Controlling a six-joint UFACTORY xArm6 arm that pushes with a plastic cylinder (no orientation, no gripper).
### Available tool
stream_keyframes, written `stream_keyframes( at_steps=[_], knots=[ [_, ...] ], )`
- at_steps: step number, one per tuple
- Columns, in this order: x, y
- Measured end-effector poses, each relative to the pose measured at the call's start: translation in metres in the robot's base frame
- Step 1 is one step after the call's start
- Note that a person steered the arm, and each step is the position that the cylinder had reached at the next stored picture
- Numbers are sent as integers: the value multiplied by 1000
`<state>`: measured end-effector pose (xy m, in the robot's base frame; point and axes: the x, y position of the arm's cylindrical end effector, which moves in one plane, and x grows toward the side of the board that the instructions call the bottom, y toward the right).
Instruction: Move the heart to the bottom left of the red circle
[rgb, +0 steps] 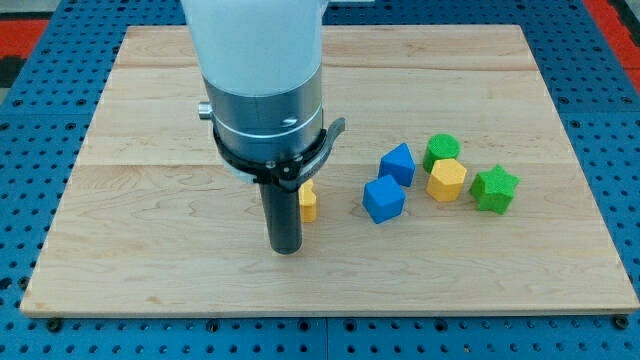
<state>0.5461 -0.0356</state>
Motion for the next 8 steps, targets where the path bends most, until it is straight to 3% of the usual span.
stream_keyframes(
  at_steps=[2, 5, 6, 8],
  knots=[
    [-15, 44],
    [-66, -39],
    [-113, -75],
    [-79, -70]
  ],
)
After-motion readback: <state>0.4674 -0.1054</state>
